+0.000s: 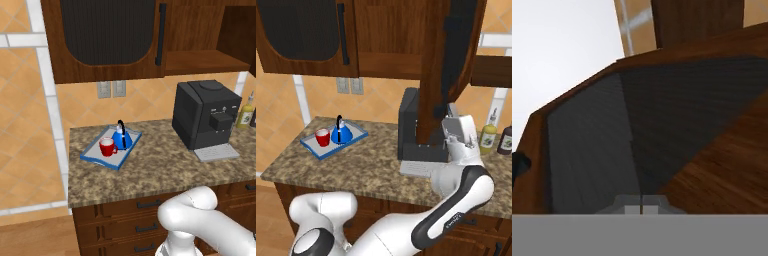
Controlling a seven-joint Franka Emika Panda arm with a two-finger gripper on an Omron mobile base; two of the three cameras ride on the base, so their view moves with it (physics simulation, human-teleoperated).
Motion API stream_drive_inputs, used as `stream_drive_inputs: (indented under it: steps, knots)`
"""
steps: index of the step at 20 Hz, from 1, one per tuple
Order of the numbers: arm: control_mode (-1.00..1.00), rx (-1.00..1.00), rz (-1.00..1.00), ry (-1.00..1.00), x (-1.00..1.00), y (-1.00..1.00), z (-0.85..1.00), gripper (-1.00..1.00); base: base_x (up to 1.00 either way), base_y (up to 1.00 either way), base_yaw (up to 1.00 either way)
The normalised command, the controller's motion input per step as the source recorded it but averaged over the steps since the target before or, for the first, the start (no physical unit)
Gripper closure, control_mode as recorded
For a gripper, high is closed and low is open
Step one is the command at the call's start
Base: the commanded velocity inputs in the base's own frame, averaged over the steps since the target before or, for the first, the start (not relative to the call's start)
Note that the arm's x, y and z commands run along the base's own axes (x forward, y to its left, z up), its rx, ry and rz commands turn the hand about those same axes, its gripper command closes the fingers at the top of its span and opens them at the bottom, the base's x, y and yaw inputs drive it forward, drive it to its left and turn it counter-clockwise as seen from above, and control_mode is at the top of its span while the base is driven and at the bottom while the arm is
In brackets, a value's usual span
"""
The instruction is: Pick the kettle from the counter and place it on the tray. Then pick the mug from the cabinet and place it on the tray. Then close the cabinet doors.
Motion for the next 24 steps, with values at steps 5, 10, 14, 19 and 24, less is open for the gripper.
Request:
stream_drive_inputs:
  steps: [5,10,14,19,24]
  knots:
    - [-1.0,-0.14,0.0,0.0,-0.07,0.93,0.26,1.0,0.0,0.0,0.0]
    - [-1.0,-0.05,0.0,0.12,0.05,0.68,0.3,1.0,0.0,0.0,0.0]
    - [-1.0,0.0,0.0,0.26,0.23,0.62,0.26,1.0,0.0,0.0,0.0]
    - [-1.0,-0.02,0.0,0.43,0.42,0.62,0.09,1.0,0.0,0.0,0.0]
    - [-1.0,-0.02,-0.1,0.53,0.67,0.68,0.0,1.0,0.0,0.0,0.0]
